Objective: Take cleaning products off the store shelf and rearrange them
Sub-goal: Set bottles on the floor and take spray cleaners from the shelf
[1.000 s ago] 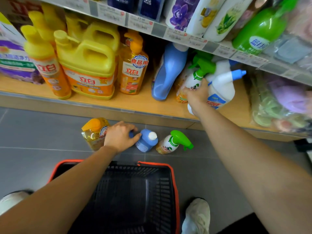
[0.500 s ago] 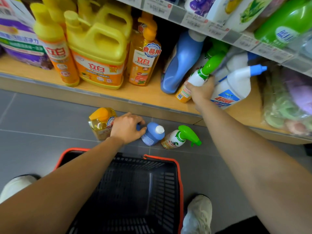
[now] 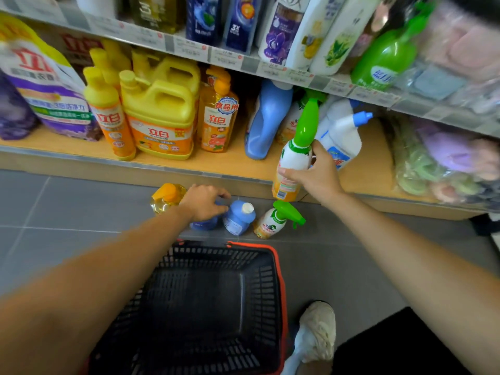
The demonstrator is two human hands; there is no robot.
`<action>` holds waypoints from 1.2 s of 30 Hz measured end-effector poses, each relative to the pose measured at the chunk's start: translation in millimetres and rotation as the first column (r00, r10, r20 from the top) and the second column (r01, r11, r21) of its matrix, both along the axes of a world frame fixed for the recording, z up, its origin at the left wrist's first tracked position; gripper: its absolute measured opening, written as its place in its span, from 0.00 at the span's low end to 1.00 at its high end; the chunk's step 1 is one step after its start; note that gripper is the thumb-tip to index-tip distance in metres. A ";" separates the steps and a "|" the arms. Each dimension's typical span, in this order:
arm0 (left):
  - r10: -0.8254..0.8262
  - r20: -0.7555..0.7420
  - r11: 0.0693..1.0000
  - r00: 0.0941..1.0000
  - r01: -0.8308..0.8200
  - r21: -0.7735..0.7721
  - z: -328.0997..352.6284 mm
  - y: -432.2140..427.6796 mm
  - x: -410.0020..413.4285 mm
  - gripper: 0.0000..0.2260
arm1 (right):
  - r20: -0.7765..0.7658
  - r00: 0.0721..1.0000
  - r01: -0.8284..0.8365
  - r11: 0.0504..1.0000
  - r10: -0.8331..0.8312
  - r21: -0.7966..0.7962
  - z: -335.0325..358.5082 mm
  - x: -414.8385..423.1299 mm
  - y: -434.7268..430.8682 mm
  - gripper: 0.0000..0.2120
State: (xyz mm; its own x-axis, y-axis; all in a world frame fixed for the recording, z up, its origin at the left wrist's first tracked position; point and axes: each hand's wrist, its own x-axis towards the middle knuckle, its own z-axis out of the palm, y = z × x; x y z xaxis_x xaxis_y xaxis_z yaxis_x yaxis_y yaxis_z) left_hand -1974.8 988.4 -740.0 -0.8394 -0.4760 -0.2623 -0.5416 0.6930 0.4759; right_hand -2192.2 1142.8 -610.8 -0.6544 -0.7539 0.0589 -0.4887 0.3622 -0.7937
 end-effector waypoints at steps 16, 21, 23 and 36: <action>0.193 -0.344 0.786 0.919 0.065 0.614 190.1 98.3 43.5 0.26 | 0.585 0.804 0.005 0.982 0.109 -0.191 68.8 107.2 67.5 0.20; 0.302 -0.327 0.766 0.895 -0.025 0.642 200.7 112.6 80.0 0.29 | 0.641 0.739 -0.082 0.972 0.209 -0.222 80.7 132.8 80.5 0.14; 0.279 -0.313 0.813 0.908 -0.049 0.580 200.4 113.3 94.0 0.34 | 0.658 0.711 -0.121 0.965 0.247 -0.231 82.4 136.4 83.3 0.13; 0.022 -0.260 0.972 0.965 -0.082 -0.221 159.3 114.4 130.1 0.36 | 0.667 0.734 -0.053 0.989 0.131 -0.136 71.2 124.6 83.9 0.09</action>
